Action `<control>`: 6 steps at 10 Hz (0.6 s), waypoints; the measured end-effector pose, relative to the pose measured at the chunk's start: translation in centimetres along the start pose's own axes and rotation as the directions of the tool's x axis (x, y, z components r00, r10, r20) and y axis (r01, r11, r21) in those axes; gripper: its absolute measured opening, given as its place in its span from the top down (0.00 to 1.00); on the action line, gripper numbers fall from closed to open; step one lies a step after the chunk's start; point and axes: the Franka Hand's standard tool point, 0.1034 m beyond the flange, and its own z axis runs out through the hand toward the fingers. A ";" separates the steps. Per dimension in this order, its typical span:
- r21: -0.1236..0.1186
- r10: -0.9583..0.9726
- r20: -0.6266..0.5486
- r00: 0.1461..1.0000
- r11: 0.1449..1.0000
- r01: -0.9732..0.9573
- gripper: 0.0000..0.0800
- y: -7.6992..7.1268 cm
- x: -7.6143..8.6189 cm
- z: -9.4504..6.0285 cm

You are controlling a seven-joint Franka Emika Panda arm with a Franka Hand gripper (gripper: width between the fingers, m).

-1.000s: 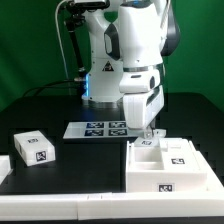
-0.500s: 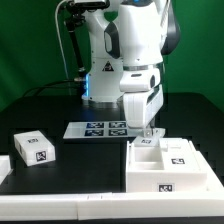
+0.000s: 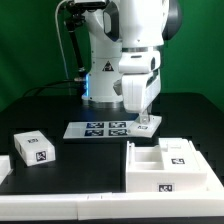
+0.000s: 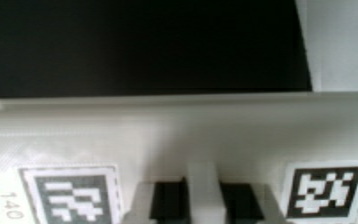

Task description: Assemble cabinet

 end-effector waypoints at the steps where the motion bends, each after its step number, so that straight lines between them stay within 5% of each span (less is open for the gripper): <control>1: 0.003 0.001 0.001 1.000 1.000 -0.001 0.91 -0.1 -0.1 0.1; 4: 0.011 -0.209 0.002 0.978 0.978 0.209 0.91 1.8 -2.0 0.3; 6: 0.016 -0.288 0.003 0.958 0.958 0.288 0.91 2.8 -1.8 0.0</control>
Offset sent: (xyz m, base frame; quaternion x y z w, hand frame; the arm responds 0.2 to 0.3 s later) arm 0.0227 -0.0064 -0.0008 0.0432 0.0595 -0.1828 0.9804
